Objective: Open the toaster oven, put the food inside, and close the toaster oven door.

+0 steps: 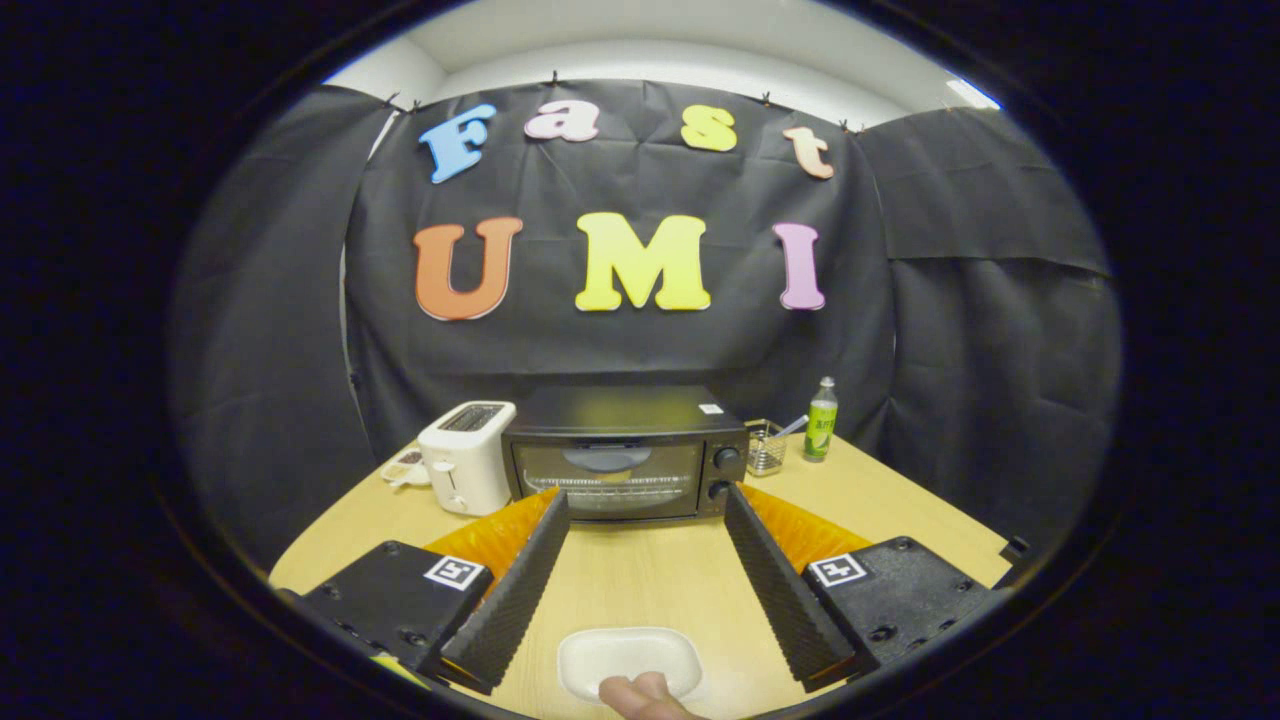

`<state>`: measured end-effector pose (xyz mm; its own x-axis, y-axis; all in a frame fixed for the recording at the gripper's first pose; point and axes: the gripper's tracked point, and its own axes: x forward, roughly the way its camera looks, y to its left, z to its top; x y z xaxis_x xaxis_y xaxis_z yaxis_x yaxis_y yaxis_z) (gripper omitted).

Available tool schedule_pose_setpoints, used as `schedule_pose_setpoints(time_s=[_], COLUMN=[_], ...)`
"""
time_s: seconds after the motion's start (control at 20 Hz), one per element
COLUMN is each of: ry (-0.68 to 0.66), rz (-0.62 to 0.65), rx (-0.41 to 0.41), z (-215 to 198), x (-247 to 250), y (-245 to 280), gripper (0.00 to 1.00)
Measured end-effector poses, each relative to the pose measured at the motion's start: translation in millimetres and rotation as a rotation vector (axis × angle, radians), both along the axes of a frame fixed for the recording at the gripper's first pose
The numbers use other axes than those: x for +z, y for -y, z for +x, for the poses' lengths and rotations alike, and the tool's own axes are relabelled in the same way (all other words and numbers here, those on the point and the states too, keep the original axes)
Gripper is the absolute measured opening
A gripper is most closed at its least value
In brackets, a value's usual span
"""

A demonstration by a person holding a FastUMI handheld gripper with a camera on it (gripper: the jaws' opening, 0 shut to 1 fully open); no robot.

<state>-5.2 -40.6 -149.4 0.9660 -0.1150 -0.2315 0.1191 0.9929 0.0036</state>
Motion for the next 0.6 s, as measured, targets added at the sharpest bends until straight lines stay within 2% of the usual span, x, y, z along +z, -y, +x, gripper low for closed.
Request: schedule_pose_setpoints(time_s=[0.2,0.4,0.5,0.6], ry=[0.093,0.221,0.248,0.242], rz=[0.027,-0.009,-0.015,0.031], rx=[0.045,0.051,0.086,0.113], z=[-32.7,-52.3,-64.7,-77.9], x=[49.0,90.3,95.3,87.9], y=[12.6,35.9,37.2,39.9], gripper=[1.00,1.00,1.00,1.00])
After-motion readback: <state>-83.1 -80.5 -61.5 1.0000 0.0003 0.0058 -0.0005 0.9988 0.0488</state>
